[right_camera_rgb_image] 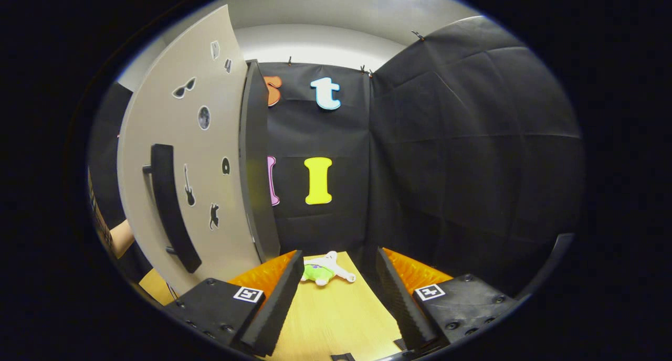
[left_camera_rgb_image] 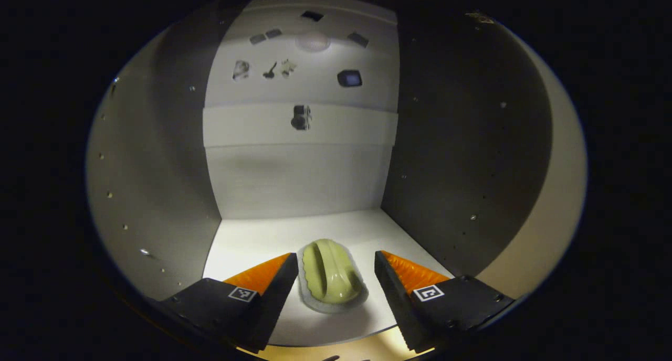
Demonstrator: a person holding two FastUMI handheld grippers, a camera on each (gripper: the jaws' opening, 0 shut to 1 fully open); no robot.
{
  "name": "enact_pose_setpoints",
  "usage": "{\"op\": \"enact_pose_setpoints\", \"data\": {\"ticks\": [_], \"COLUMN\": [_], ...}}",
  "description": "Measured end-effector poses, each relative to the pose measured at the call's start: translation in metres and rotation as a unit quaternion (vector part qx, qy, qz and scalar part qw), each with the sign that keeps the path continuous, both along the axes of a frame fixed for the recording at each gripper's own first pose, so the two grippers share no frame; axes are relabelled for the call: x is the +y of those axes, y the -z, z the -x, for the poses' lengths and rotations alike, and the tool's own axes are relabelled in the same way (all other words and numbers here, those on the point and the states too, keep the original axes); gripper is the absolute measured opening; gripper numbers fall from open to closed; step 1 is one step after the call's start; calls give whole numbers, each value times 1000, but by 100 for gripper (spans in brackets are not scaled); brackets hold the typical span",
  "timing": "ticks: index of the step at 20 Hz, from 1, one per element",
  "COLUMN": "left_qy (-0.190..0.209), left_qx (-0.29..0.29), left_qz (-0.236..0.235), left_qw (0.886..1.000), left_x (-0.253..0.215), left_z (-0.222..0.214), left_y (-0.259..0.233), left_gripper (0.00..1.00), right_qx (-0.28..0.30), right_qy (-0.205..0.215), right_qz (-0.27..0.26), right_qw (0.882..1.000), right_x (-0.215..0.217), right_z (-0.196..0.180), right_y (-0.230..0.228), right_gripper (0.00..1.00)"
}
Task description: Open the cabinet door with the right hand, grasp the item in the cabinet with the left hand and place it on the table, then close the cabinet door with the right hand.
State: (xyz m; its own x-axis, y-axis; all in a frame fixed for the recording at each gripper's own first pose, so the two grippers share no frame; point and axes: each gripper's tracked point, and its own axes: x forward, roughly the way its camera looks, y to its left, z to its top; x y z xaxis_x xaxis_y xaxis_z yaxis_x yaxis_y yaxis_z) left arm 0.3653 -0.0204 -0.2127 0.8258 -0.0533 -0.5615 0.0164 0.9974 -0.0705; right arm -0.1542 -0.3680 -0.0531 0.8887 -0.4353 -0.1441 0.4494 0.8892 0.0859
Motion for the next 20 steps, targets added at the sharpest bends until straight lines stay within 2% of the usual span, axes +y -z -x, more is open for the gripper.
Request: {"op": "enact_pose_setpoints", "data": {"ticks": [3,5,11,13,14,15,16,20], "left_qy": [-8,-6,-13,-7,-5,-9,-14,-27], "left_qx": [22,36,55,57,59,61,65,68], "left_qz": [-33,-33,-38,-53,-59,-67,-70,-72], "left_qw": [999,999,998,997,996,996,995,995], "left_x": [10,10,10,7,5,6,6,7], "left_z": [-14,-19,-26,-27,-27,-26,-25,-21], "left_y": [17,26,34,32,32,32,32,32], "left_gripper": [90,86,68,57,45,42,29,23], "right_qx": [-2,-3,-11,-10,-8,-7,-5,2], "right_qy": [10,16,21,18,14,12,11,6], "right_qz": [-9,-18,-44,-45,-44,-43,-43,-46], "right_qw": [1000,1000,999,999,999,999,999,999], "right_x": [-16,-24,-39,-40,-40,-39,-39,-39], "right_z": [-4,-5,-15,-19,-21,-22,-23,-18], "right_y": [8,12,22,24,26,27,29,35], "right_gripper": [97,98,100,98,98,98,98,98]}}
